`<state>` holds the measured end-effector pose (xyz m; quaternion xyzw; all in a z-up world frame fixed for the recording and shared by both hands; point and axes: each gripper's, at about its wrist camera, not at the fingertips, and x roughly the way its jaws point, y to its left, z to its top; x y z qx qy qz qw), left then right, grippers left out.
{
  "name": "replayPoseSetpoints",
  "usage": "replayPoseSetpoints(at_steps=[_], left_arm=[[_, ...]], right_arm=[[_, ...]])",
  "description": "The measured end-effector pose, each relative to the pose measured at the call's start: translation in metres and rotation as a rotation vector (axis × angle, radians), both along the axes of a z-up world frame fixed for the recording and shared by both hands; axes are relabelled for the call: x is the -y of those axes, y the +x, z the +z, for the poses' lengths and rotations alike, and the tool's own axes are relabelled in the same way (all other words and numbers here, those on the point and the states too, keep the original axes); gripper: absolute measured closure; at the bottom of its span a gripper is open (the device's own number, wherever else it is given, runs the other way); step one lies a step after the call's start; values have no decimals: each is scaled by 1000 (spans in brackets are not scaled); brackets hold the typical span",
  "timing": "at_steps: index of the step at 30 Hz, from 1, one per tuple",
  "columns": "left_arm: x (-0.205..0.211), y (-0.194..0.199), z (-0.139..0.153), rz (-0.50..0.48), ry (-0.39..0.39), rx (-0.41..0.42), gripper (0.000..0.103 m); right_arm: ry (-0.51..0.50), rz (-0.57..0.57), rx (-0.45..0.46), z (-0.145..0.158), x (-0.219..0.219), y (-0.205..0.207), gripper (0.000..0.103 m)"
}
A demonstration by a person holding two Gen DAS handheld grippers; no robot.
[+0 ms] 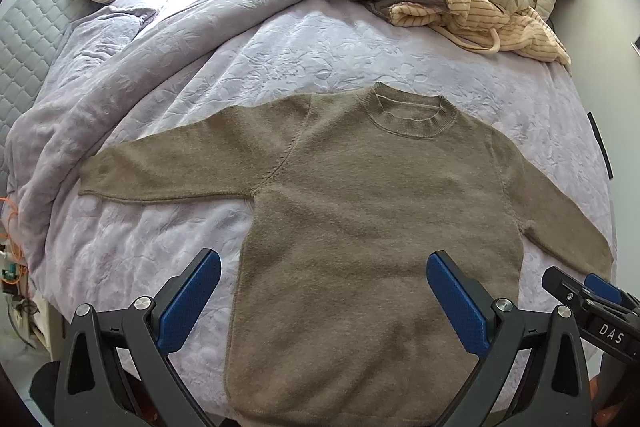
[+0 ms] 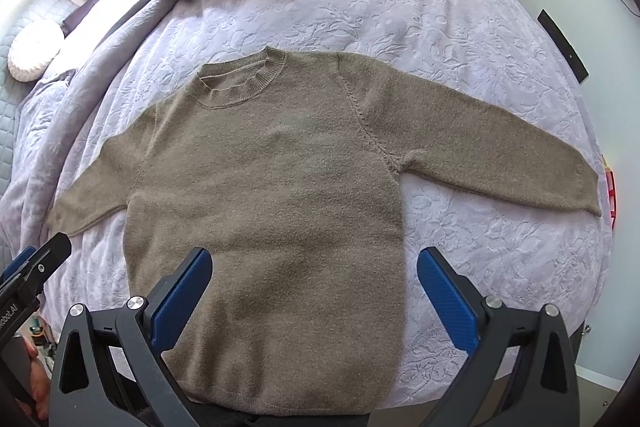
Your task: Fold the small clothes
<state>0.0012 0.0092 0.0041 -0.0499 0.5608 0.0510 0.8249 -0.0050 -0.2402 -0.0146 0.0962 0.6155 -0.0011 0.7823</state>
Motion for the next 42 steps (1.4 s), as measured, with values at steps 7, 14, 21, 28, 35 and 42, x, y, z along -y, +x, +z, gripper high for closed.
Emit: replayPoseSetpoints(at_steps=[7, 14, 21, 28, 35, 42], left_arm=[[0, -3, 0, 0, 2, 0, 0], [0, -5, -1, 1, 4, -1, 0], [-2, -9, -1, 6, 3, -1, 0], [-3, -8, -1, 10, -6, -4, 0], [-4, -6, -4, -1, -7, -12, 0], [-10, -6, -10, -17, -19, -28, 0]], right_arm=[[4, -4, -6, -1, -1, -3, 1], [2, 2, -6, -1, -1, -4, 1], [0, 3, -6, -1, -3, -5, 1], [-5, 2, -9, -1, -3, -6, 1], [-19, -9, -23, -3, -4, -8, 1], [-36, -34, -35, -3, -5, -11, 1]])
